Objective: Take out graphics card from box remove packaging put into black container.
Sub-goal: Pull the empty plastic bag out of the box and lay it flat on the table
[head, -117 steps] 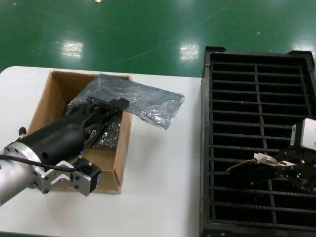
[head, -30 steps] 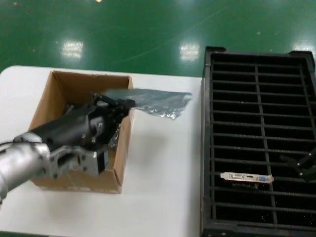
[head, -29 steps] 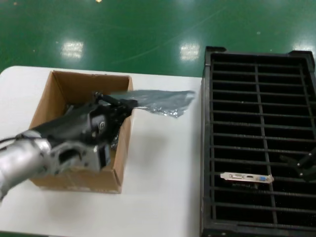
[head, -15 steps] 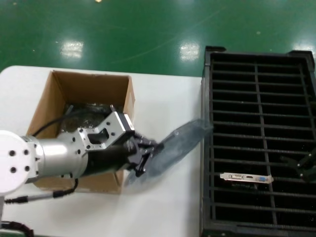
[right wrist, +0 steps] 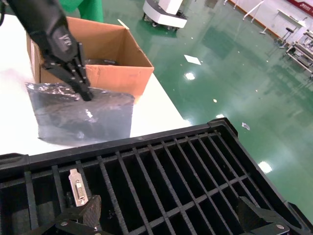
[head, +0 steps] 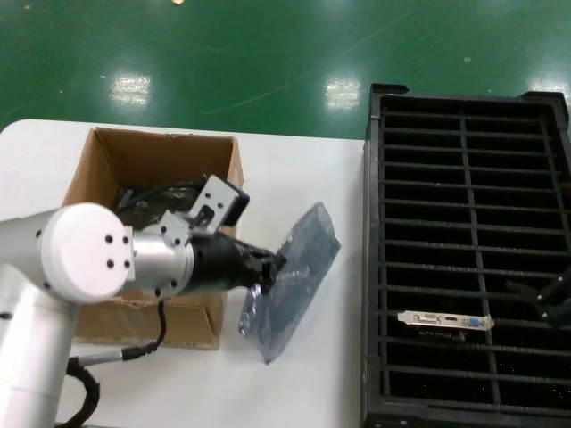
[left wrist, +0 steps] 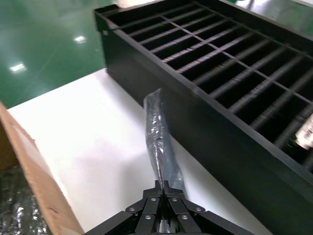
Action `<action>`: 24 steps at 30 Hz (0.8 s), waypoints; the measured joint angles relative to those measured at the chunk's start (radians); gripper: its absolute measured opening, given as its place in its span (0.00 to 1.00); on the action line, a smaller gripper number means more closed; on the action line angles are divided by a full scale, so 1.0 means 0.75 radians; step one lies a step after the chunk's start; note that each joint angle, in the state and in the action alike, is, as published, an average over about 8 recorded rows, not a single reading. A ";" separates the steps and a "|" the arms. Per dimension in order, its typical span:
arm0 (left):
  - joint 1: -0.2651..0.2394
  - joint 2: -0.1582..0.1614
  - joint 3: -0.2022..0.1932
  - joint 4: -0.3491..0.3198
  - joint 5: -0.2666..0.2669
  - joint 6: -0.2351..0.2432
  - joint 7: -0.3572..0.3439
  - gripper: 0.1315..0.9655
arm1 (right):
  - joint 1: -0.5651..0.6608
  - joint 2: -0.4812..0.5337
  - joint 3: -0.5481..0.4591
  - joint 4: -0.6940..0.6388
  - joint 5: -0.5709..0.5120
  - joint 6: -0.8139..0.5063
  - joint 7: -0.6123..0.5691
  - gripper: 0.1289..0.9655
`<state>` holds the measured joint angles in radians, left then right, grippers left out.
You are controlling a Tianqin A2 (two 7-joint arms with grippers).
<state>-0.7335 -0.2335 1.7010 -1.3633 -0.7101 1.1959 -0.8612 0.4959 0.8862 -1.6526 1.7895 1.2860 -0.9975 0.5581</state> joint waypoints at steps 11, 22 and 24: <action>-0.137 0.030 0.035 0.193 0.019 -0.137 -0.061 0.07 | 0.000 0.000 0.000 0.000 0.000 0.000 0.000 1.00; -0.200 -0.006 0.035 0.129 -0.034 -0.242 -0.002 0.26 | 0.000 0.000 0.000 0.000 0.000 0.000 0.000 1.00; -0.200 -0.031 0.033 0.076 -0.034 -0.265 0.035 0.31 | 0.000 0.000 0.000 0.000 0.000 0.000 0.000 1.00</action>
<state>-0.8835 -0.2570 1.7258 -1.3066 -0.7357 0.9969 -0.8352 0.4959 0.8863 -1.6526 1.7895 1.2860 -0.9974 0.5581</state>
